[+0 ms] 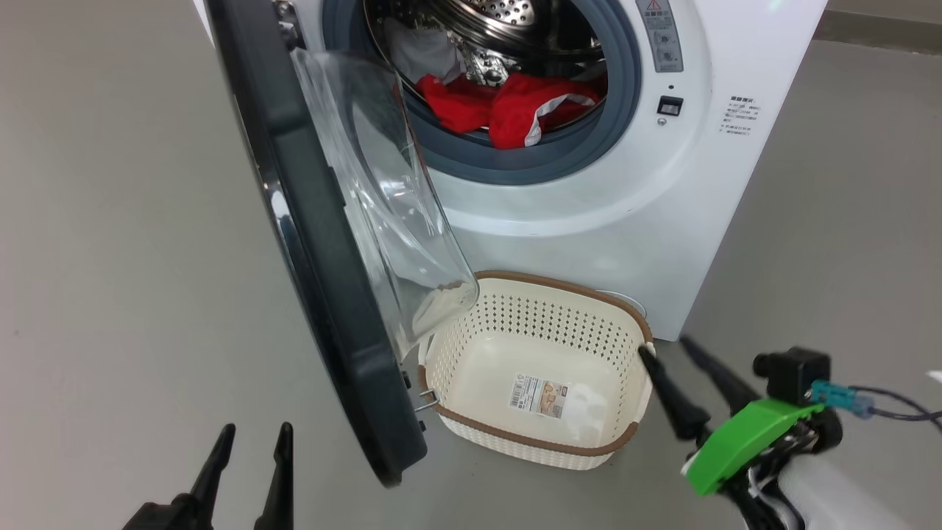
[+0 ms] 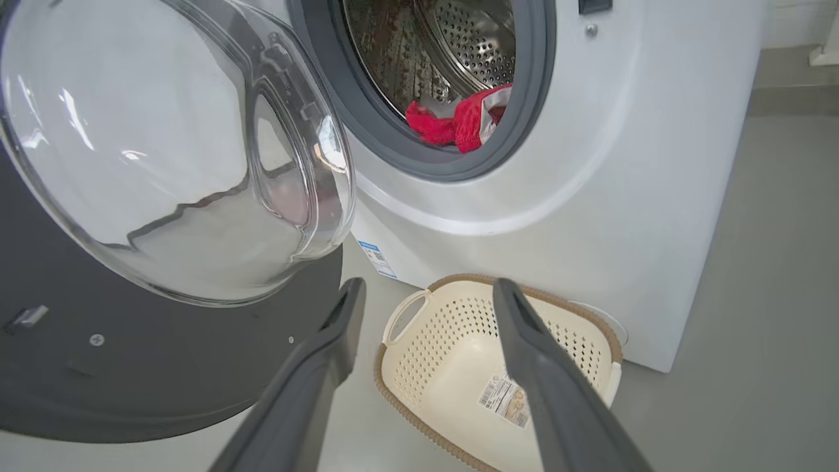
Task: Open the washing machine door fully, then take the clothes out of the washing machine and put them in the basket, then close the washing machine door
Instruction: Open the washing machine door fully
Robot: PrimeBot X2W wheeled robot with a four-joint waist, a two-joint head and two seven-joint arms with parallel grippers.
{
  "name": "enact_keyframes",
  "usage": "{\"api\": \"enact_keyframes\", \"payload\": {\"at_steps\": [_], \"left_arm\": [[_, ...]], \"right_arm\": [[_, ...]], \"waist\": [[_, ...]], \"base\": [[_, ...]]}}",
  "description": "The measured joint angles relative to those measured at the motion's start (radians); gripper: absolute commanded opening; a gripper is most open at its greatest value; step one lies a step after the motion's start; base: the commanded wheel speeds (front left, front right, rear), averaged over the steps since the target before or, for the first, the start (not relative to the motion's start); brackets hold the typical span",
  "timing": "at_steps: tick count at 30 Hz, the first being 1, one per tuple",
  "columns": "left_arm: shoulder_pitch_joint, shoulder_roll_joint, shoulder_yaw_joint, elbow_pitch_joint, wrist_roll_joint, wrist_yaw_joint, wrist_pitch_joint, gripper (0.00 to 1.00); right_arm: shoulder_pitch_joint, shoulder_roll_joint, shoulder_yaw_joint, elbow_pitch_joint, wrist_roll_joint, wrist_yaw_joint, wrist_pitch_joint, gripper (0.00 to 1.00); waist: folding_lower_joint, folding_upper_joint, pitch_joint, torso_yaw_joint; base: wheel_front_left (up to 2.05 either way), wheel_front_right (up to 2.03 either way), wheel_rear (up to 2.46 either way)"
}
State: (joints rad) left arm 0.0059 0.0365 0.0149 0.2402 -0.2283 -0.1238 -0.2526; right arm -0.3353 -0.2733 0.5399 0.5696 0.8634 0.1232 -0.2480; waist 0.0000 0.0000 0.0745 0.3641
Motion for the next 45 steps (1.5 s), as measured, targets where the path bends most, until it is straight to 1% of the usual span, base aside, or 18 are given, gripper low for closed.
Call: {"api": "enact_keyframes", "payload": {"at_steps": [2, 5, 8, 12, 17, 23, 29, 30, 32, 35, 38, 42, 45], "left_arm": [[0.000, 0.000, 0.000, 0.000, 0.000, 0.000, 0.000, 1.00], [-0.001, 0.000, 0.002, 0.001, 0.000, 0.000, 0.000, 1.00], [-0.002, 0.000, 0.001, 0.001, 0.000, 0.000, 0.000, 1.00], [-0.003, 0.000, 0.000, 0.002, 0.000, 0.000, 0.000, 1.00], [-0.003, 0.000, -0.002, 0.003, 0.000, 0.000, 0.000, 1.00], [-0.003, 0.000, -0.003, 0.003, 0.000, 0.000, 0.000, 1.00], [-0.003, 0.000, -0.003, -0.002, 0.000, 0.000, 0.000, 1.00], [-0.003, 0.000, -0.003, -0.002, -0.001, 0.000, 0.000, 0.81], [-0.003, 0.000, -0.002, -0.007, -0.009, 0.000, 0.000, 0.00], [-0.004, 0.000, 0.007, -0.031, -0.037, 0.000, 0.000, 0.00], [-0.012, -0.001, 0.032, -0.083, -0.043, -0.001, 0.000, 0.00], [-0.064, 0.000, 0.076, -0.229, -0.073, -0.001, 0.000, 0.00], [-0.111, 0.000, 0.068, -0.369, -0.093, -0.001, -0.001, 0.00]], "right_arm": [[0.010, 0.016, -0.070, -0.036, -0.096, 0.000, -0.001, 1.00], [0.054, 0.065, -0.172, -0.103, -0.231, 0.000, -0.004, 1.00], [0.116, 0.091, -0.239, -0.164, -0.356, 0.000, -0.004, 1.00], [0.184, 0.130, -0.311, -0.236, -0.468, 0.000, -0.005, 1.00], [0.249, 0.161, -0.365, -0.250, -0.523, 0.000, -0.004, 1.00], [0.258, 0.181, -0.373, -0.251, -0.547, 0.000, -0.004, 1.00], [0.258, 0.182, -0.372, -0.257, -0.551, 0.000, -0.004, 1.00], [0.258, 0.182, -0.372, -0.258, -0.551, 0.000, -0.004, 1.00], [0.258, 0.182, -0.372, -0.258, -0.551, 0.000, -0.004, 1.00], [0.258, 0.182, -0.372, -0.260, -0.551, 0.000, -0.005, 1.00], [0.258, 0.182, -0.371, -0.263, -0.558, 0.000, -0.005, 1.00], [0.258, 0.183, -0.372, -0.267, -0.559, 0.000, -0.005, 1.00], [0.258, 0.183, -0.372, -0.269, -0.559, 0.000, -0.005, 1.00]], "waist": [[0.0000, 0.0000, 0.001, 0.002], [0.0000, 0.0000, 0.003, 0.005], [0.0000, 0.0000, 0.005, 0.010], [0.0000, 0.0000, 0.005, 0.015], [0.0000, 0.0000, 0.004, 0.018], [0.0000, 0.0000, 0.002, 0.013], [-0.0001, 0.0000, -0.002, 0.013], [0.0000, 0.0000, -0.002, 0.013], [0.0000, 0.0000, -0.004, 0.013], [0.0000, 0.0000, -0.006, 0.014], [0.0000, 0.0000, -0.009, 0.013], [0.0000, 0.0000, -0.011, 0.012], [0.0000, 0.0000, -0.011, 0.011]], "base": [[0.00, 0.00, 0.00], [0.00, 0.00, 0.00], [0.00, 0.00, 0.00], [0.00, 0.00, 0.00], [0.00, 0.00, 0.00], [0.00, 0.00, 0.00], [0.00, 0.00, 0.00], [0.00, 0.00, 0.00], [0.00, 0.00, 0.00], [0.00, 0.00, 0.00], [0.00, 0.00, 0.00], [0.00, 0.00, 0.00], [0.00, 0.00, 0.00]]}}
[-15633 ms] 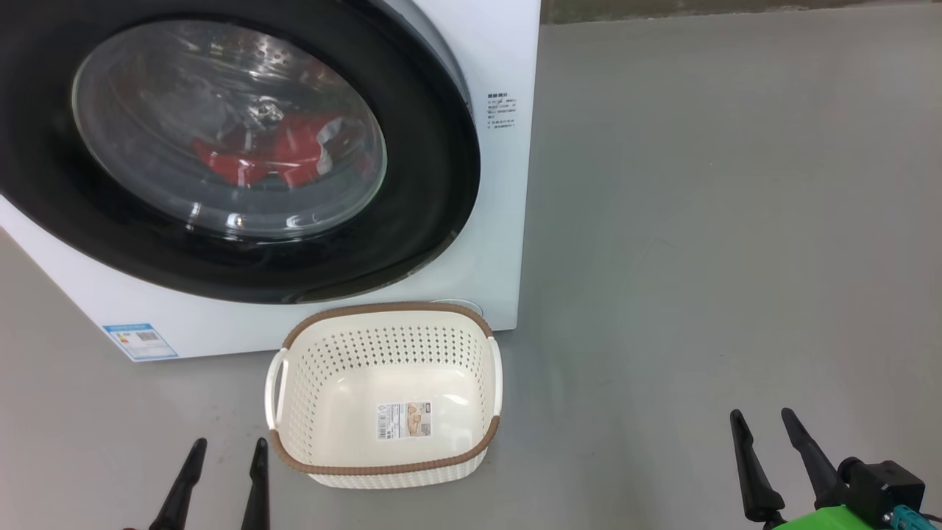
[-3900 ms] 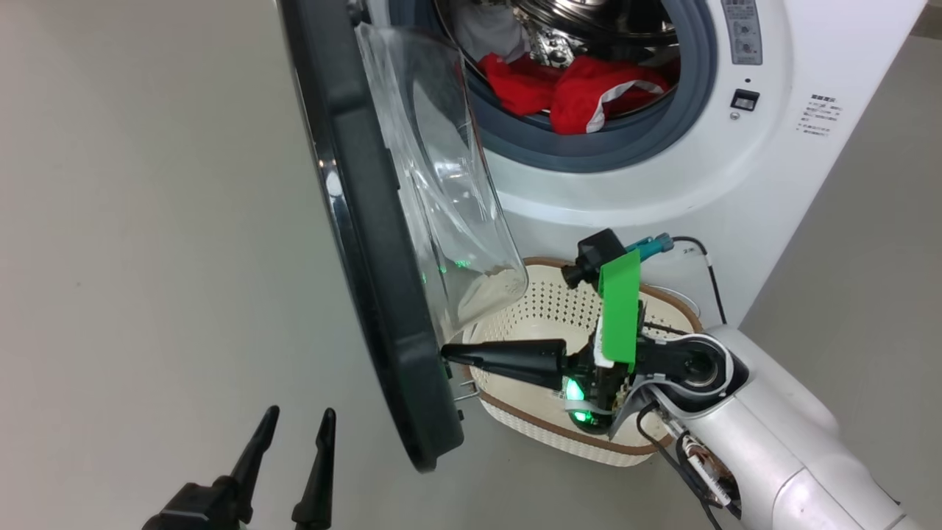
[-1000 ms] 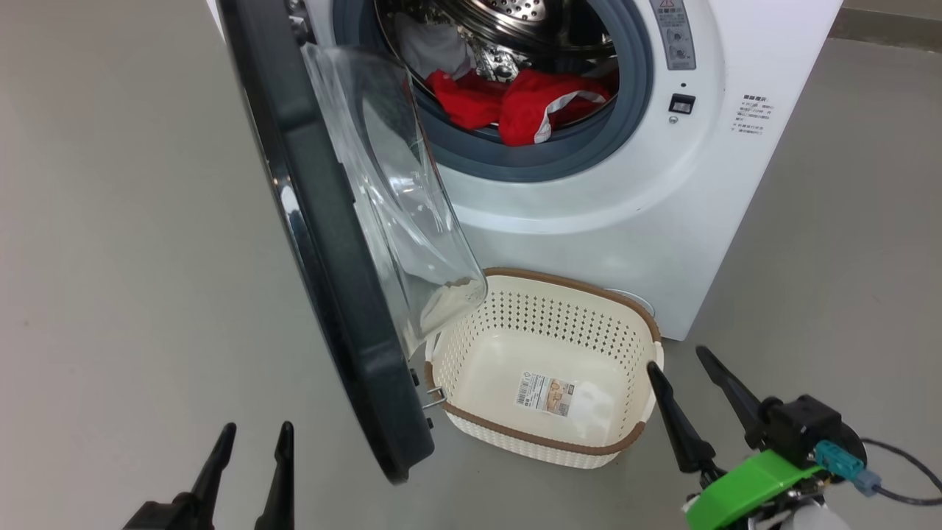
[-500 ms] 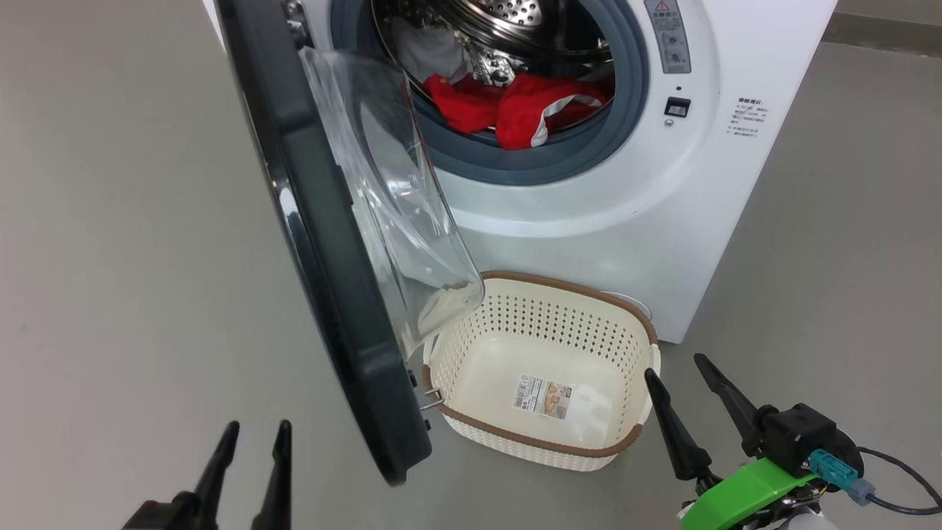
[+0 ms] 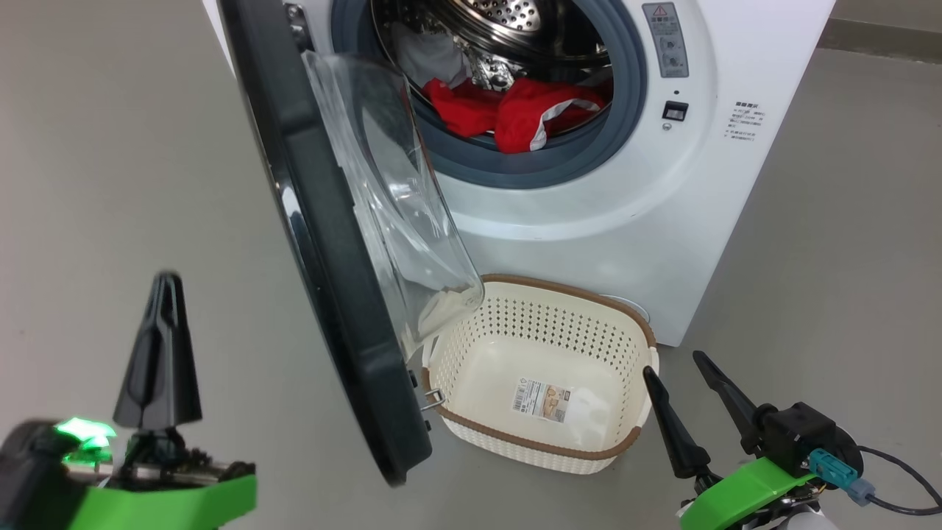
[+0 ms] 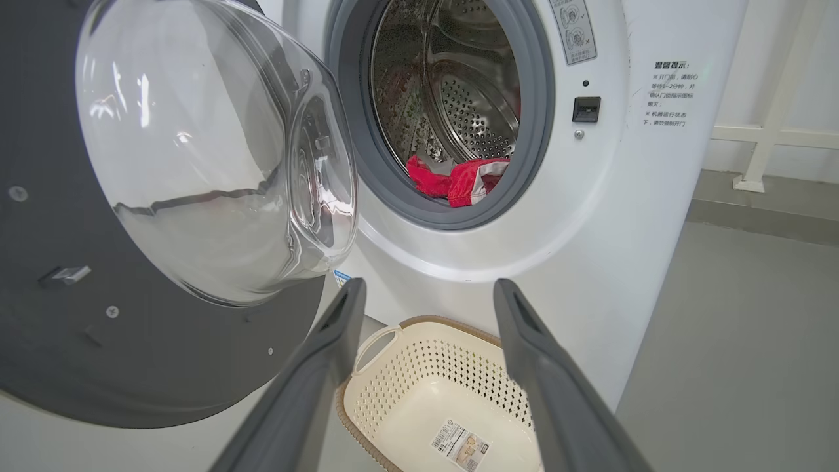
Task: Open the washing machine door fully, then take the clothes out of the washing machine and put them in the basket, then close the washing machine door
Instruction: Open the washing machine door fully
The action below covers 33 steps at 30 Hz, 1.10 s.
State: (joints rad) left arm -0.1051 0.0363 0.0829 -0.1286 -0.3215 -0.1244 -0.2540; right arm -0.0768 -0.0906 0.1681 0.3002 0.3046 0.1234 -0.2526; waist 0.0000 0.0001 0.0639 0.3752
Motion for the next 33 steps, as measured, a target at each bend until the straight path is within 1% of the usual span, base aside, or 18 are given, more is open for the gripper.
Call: {"api": "enact_keyframes", "payload": {"at_steps": [3, 5, 6, 8, 12, 15, 18, 21, 22, 26, 29, 33], "left_arm": [[-0.013, 0.000, -0.059, -0.102, -0.015, 0.000, -0.004, 0.00], [-0.012, 0.000, -0.125, -0.135, -0.022, 0.000, -0.004, 0.00], [-0.012, 0.000, -0.125, -0.135, -0.022, 0.000, -0.004, 0.00], [-0.010, 0.002, -0.210, -0.149, -0.023, 0.000, -0.004, 0.00], [0.027, 0.003, -0.377, -0.123, -0.022, -0.001, -0.004, 0.00], [0.052, 0.008, -0.450, -0.056, -0.035, -0.001, -0.004, 0.00], [0.061, 0.010, -0.488, 0.014, -0.053, -0.001, -0.004, 0.00], [0.061, 0.012, -0.507, 0.080, -0.069, -0.001, -0.004, 0.00], [0.061, 0.012, -0.507, 0.123, -0.080, -0.001, -0.004, 0.00], [0.060, 0.012, -0.499, 0.199, -0.109, -0.001, -0.003, 0.00], [0.059, 0.012, -0.482, 0.221, -0.139, -0.001, -0.003, 0.00], [0.045, 0.012, -0.470, 0.252, -0.150, -0.001, -0.003, 0.00]], "right_arm": [[0.000, 0.000, 0.000, -0.003, 0.000, 0.000, 0.000, 1.00], [0.000, 0.001, 0.000, -0.005, 0.000, 0.000, 0.000, 1.00], [0.000, 0.001, 0.000, -0.005, 0.000, 0.000, 0.000, 1.00], [0.000, 0.001, 0.000, -0.006, 0.000, 0.000, 0.000, 1.00], [0.000, 0.001, 0.001, -0.009, 0.000, 0.000, 0.000, 1.00], [0.000, 0.002, 0.002, -0.010, 0.000, 0.000, 0.000, 1.00], [0.000, 0.002, 0.003, -0.010, 0.000, 0.000, 0.000, 1.00], [0.000, 0.002, 0.003, -0.009, 0.000, 0.000, 0.000, 1.00], [0.000, 0.002, 0.004, -0.009, 0.000, 0.000, 0.000, 1.00], [0.000, 0.002, 0.004, -0.009, 0.000, 0.000, 0.000, 1.00], [0.000, 0.002, 0.005, -0.009, 0.000, 0.000, 0.000, 1.00], [0.000, 0.002, 0.005, -0.010, 0.000, 0.000, 0.000, 1.00]], "waist": [[0.0000, 0.0000, 0.000, -0.002], [0.0000, 0.0000, -0.001, -0.005], [0.0000, 0.0000, -0.001, -0.005], [0.0000, 0.0000, -0.001, -0.007], [0.0000, 0.0000, 0.002, -0.011], [0.0000, 0.0000, 0.004, -0.013], [0.0000, 0.0000, 0.006, -0.015], [0.0001, 0.0000, 0.007, -0.015], [0.0000, -0.0001, 0.008, -0.016], [0.0000, 0.0000, 0.006, -0.018], [0.0001, 0.0000, 0.005, -0.020], [0.0000, 0.0000, 0.005, -0.019]], "base": [[0.00, 0.00, 0.00], [0.00, 0.00, 0.00], [0.00, 0.00, 0.00], [0.00, 0.00, 0.00], [0.00, 0.00, 0.00], [0.00, 0.00, 0.00], [0.00, 0.00, 0.00], [0.00, 0.00, 0.00], [0.00, 0.00, 0.00], [0.00, 0.00, 0.00], [0.00, 0.00, 0.00], [0.00, 0.00, 0.00]]}}
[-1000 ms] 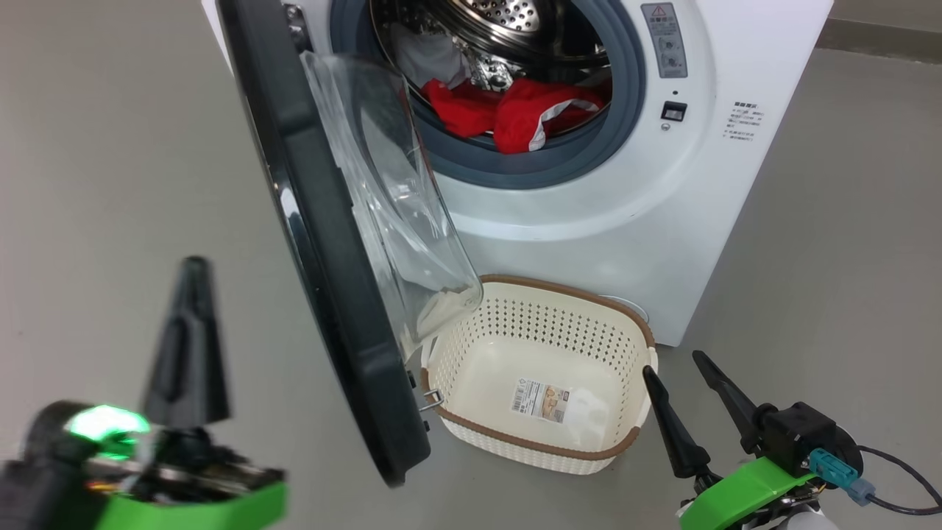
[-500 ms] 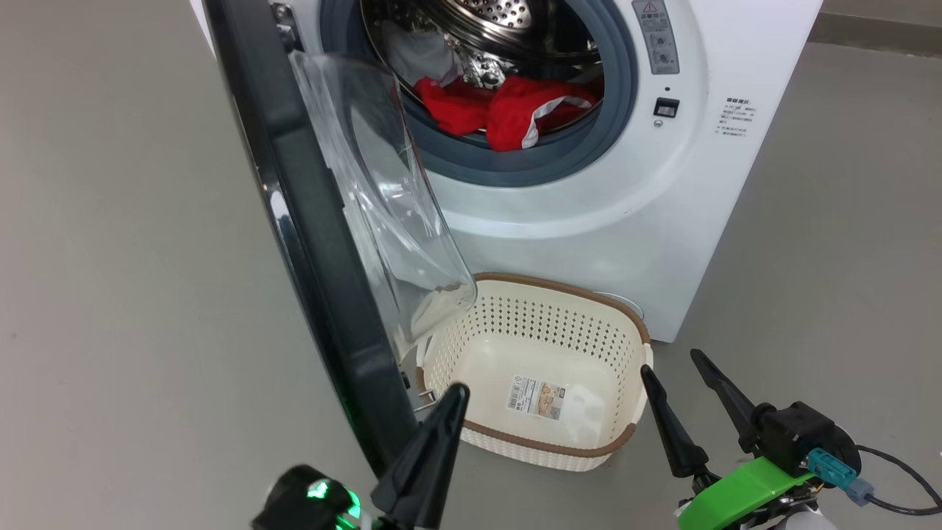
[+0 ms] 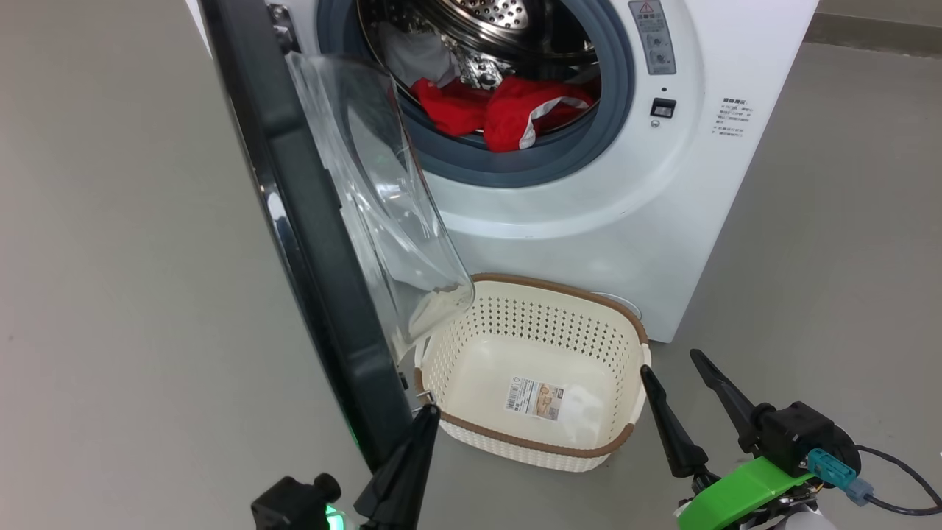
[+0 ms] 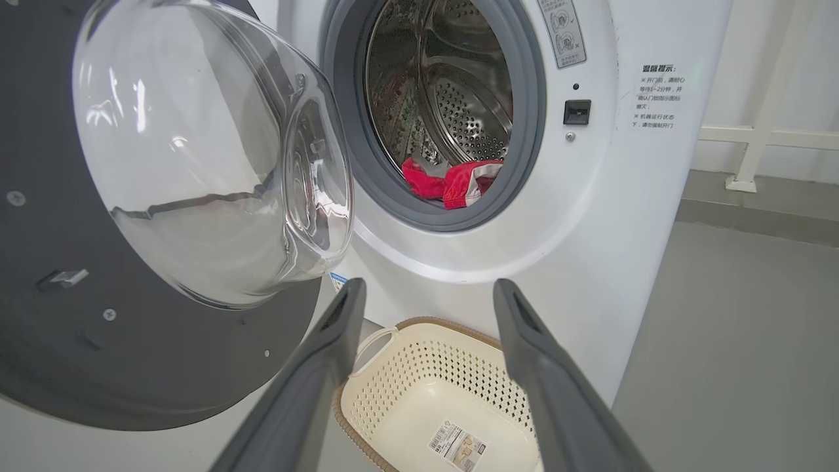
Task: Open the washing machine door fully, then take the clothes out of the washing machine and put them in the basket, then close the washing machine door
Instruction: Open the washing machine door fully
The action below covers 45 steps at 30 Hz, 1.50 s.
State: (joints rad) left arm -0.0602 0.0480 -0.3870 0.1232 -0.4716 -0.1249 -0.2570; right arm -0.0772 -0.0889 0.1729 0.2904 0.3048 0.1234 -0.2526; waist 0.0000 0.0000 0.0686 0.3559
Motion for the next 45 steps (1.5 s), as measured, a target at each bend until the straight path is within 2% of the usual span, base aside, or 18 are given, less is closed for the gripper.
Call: {"api": "enact_keyframes", "payload": {"at_steps": [9, 20, 45], "left_arm": [[-0.018, -0.002, 0.005, 0.116, -0.061, 0.000, 0.000, 0.00], [-0.042, -0.015, 0.029, 0.161, -0.063, -0.009, 0.002, 0.00], [0.024, -0.016, 0.371, 0.135, 0.002, -0.012, 0.004, 0.00]], "right_arm": [[-0.001, 0.000, 0.001, -0.001, 0.000, 0.000, 0.000, 1.00], [-0.003, 0.000, 0.001, -0.002, 0.000, 0.000, 0.000, 1.00], [-0.003, 0.002, -0.001, -0.008, 0.001, 0.000, 0.000, 1.00]], "waist": [[0.0000, 0.0000, 0.003, 0.002], [0.0000, 0.0000, 0.000, 0.005], [0.0001, 0.0000, 0.004, 0.054]], "base": [[0.00, 0.00, 0.00], [0.00, 0.00, 0.00], [0.00, 0.00, 0.00]]}}
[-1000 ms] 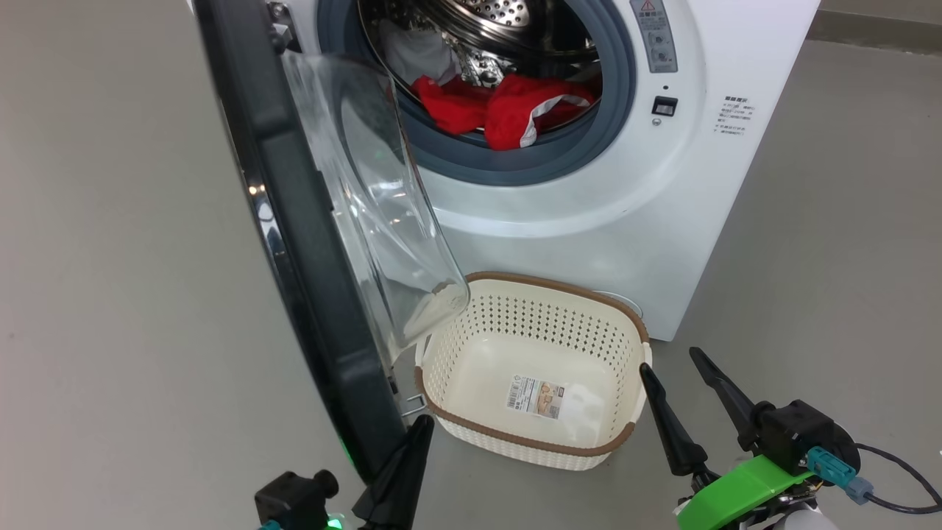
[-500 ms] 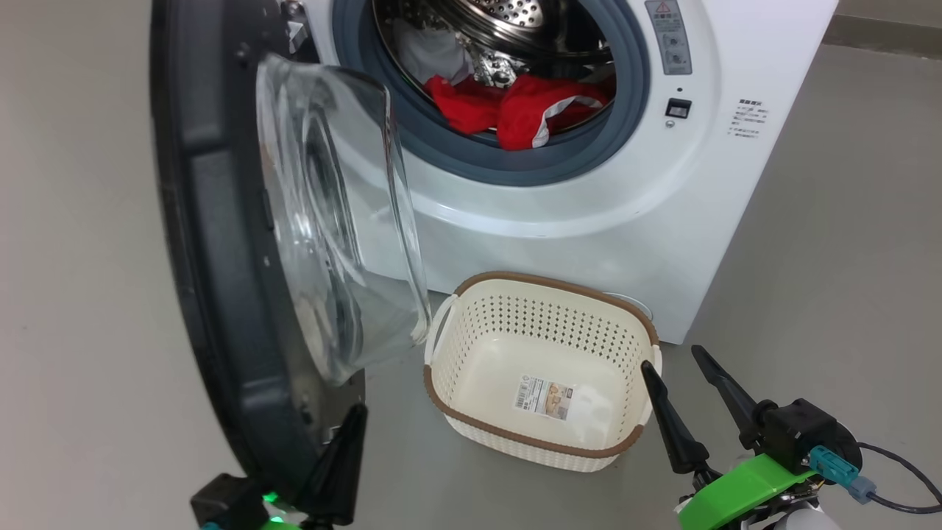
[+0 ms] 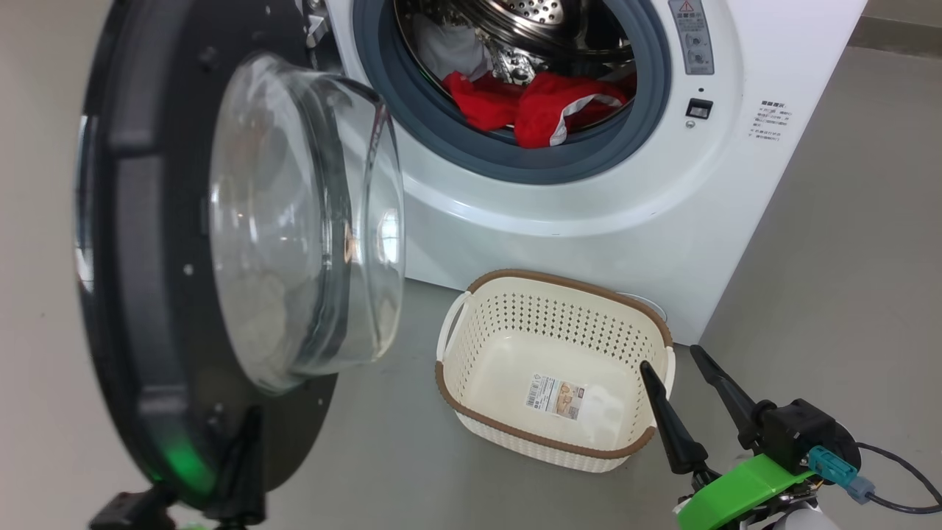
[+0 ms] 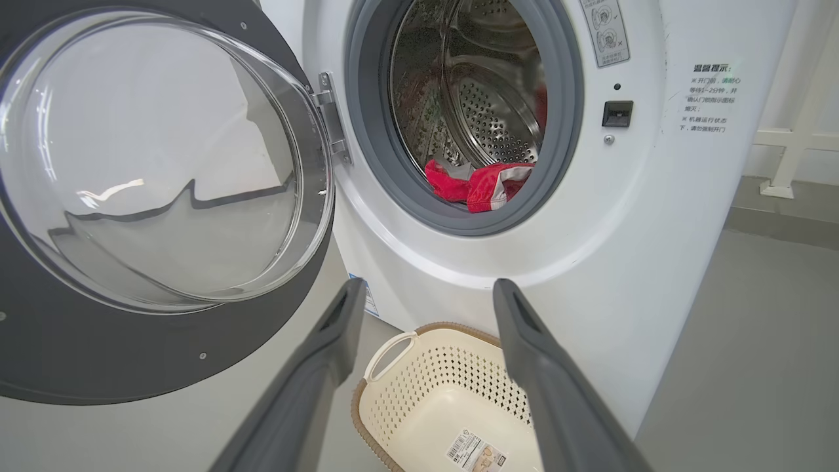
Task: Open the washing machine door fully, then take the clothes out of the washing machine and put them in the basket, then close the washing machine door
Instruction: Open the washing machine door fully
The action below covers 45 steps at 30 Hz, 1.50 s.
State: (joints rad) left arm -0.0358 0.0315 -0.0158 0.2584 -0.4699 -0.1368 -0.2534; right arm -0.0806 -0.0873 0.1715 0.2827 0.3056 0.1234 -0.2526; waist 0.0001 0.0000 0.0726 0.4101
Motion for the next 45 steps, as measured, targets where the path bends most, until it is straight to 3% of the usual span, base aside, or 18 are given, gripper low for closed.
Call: {"api": "enact_keyframes", "payload": {"at_steps": [17, 26, 45], "left_arm": [[-0.049, -0.008, 0.272, 0.061, 0.081, 0.004, 0.001, 0.00], [-0.118, 0.019, 0.390, 0.116, 0.120, 0.004, 0.001, 0.00], [-0.285, 0.084, 0.536, 0.288, 0.176, 0.004, 0.001, 0.00]], "right_arm": [[0.000, -0.002, 0.005, 0.000, 0.001, 0.000, 0.000, 1.00], [-0.002, -0.004, 0.004, 0.000, 0.000, 0.000, 0.000, 1.00], [-0.039, -0.023, 0.002, 0.000, -0.017, 0.000, 0.000, 1.00]], "waist": [[-0.0001, 0.0000, 0.014, -0.017], [-0.0001, 0.0000, 0.033, -0.024], [0.0000, 0.0000, 0.092, -0.049]], "base": [[0.00, 0.00, 0.00], [0.00, 0.00, 0.00], [0.00, 0.00, 0.00]]}}
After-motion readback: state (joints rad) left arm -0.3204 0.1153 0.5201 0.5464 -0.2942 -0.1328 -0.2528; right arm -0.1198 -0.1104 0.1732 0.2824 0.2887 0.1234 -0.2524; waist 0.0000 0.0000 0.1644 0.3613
